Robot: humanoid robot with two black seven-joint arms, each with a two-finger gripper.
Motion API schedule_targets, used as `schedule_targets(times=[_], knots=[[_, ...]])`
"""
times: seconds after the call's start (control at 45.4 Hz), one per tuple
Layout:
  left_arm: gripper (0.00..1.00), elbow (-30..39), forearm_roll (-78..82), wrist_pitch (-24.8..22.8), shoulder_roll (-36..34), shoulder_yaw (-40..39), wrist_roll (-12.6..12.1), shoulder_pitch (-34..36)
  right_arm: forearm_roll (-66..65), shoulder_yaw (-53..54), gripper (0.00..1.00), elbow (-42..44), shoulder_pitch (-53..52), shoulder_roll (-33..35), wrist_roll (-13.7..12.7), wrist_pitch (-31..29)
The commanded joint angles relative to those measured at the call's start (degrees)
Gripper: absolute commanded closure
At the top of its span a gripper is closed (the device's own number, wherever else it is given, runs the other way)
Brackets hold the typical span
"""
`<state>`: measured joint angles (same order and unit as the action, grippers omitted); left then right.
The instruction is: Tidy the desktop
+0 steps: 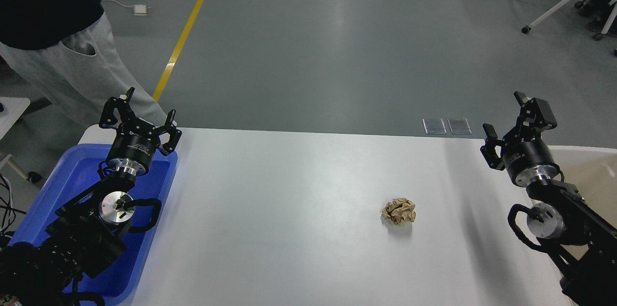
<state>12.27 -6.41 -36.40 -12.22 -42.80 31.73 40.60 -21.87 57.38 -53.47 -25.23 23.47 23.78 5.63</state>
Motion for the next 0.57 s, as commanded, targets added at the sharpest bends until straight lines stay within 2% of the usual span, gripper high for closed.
schedule_targets(times=[0.0,0.242,0.55], knots=[[0.0,0.0,0.0,0.0,0.0,0.0,0.0,0.0,0.3,1.9,0.0,1.4,-0.5,-1.1,0.5,0.2],[0.0,0.0,0.0,0.0,0.0,0.0,0.0,0.0,11.9,1.4,0.0,1.7,0.4,-2.5,0.4,0.1],[0.0,0.0,0.0,0.0,0.0,0.0,0.0,0.0,12.1,1.0,0.0,1.7,0.4,-2.2,0.4,-0.1]])
